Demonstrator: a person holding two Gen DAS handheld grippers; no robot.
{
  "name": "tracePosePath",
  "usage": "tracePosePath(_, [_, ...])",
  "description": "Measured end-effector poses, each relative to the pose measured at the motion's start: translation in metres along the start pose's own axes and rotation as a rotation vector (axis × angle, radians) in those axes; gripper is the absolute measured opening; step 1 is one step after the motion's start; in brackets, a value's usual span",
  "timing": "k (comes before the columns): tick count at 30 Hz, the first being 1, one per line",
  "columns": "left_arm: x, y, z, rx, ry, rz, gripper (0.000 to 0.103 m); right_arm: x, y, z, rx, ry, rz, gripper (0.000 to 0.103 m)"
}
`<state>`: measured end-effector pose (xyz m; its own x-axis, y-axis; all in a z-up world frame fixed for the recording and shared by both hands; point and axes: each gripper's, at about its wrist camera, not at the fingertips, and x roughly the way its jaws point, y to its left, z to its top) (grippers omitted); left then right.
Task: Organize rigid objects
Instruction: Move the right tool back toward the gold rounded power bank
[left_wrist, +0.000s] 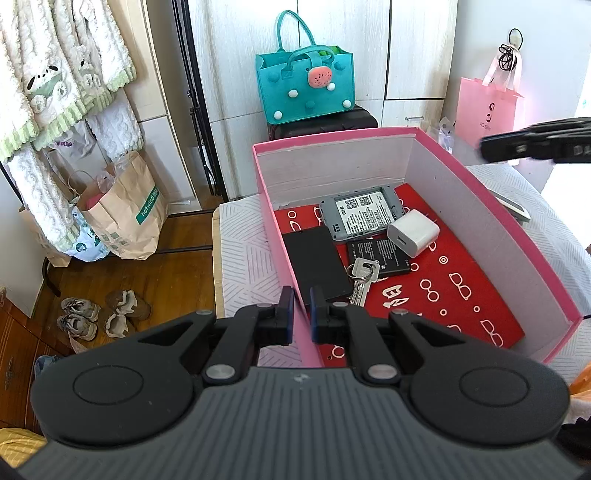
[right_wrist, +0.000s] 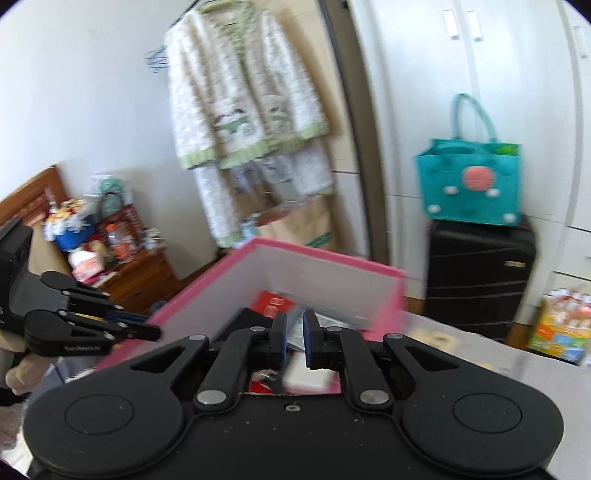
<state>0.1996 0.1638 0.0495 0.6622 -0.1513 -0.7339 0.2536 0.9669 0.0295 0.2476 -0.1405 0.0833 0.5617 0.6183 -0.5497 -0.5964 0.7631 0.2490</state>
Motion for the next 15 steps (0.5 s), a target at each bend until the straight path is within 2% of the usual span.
tracePosePath(4, [0.0, 0.001, 0.0, -0.007, 0.004, -0.003, 0.008, -0.026, -0.022, -0.007, 0.026, 0.008, -0.081, 0.017])
tracePosePath(7, [0.0, 0.002, 0.001, -0.014, 0.004, -0.005, 0.008, -0.036, -0.038, -0.021, 0.05, 0.027, -0.11, 0.024])
tracePosePath(13, [0.0, 0.0, 0.002, -0.009, 0.006, 0.01, 0.008, -0.028, -0.057, -0.062, 0.06, 0.059, -0.151, 0.047])
tracePosePath(15, [0.0, -0.001, 0.002, -0.01, 0.008, 0.014, 0.008, -0.018, -0.059, -0.074, 0.037, 0.056, -0.174, 0.061])
